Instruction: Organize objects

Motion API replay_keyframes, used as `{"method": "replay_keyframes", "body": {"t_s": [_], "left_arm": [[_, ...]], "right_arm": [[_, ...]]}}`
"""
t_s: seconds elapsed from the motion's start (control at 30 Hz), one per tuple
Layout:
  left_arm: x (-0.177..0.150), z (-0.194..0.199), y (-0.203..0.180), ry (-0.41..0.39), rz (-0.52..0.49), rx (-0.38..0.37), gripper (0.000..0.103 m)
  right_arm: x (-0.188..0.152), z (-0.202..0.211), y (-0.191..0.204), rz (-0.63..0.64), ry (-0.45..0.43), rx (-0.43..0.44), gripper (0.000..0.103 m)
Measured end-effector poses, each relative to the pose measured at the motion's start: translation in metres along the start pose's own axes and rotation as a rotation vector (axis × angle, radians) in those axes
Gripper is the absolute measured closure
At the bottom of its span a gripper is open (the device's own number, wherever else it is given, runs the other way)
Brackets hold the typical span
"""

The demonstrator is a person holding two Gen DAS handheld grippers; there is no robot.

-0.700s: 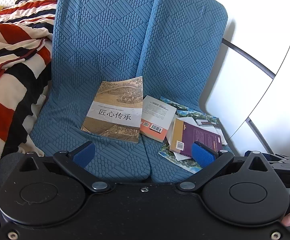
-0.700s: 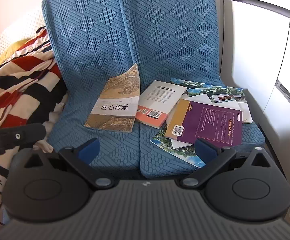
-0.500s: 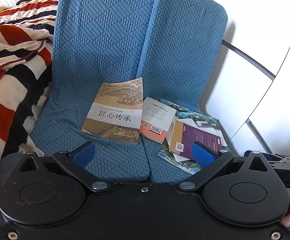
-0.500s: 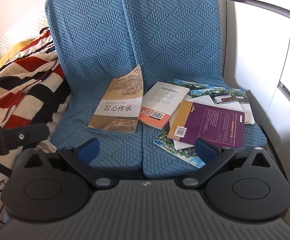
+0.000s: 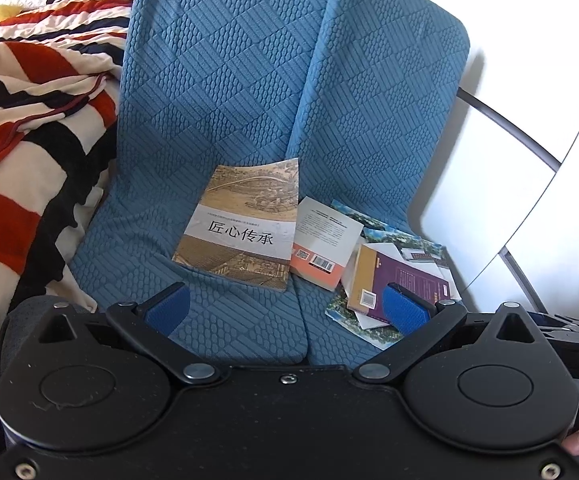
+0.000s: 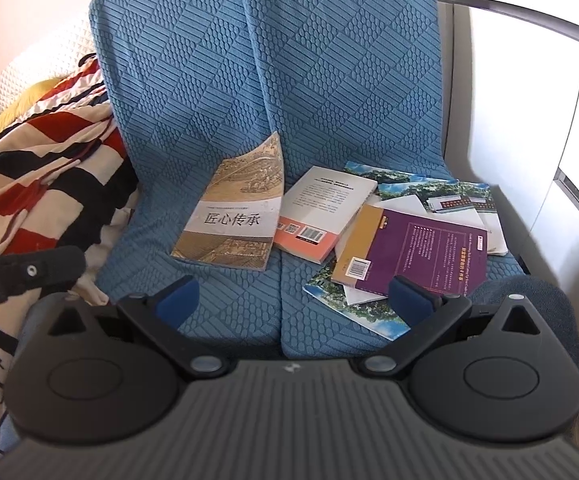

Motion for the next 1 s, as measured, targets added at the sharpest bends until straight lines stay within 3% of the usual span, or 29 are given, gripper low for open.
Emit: {"method": "replay_keyframes", "body": {"t_s": [0.77, 1.0], "left_arm": [[-0.007, -0.010, 0.015, 0.012, 0.014, 0.002, 0.001], [-0.004, -0.012, 0.015, 0.004, 0.004, 0.016, 0.001]], "right_arm": [[-0.004, -0.015, 0.010, 0.013, 0.019, 0.020, 0.000], [-0.003, -0.015, 0.014, 0.041, 0.000, 0.015, 0.005]]}}
Point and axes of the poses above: each gripper's, at about its wrist camera, not at the fingertips, and z roughly against the way its jaws point, y to its left, x to its top, the point moved 9 cm from there along -z, roughly the way its jaws point, and after that the axes turned 11 degrees about -z, right-handed, at the moved point
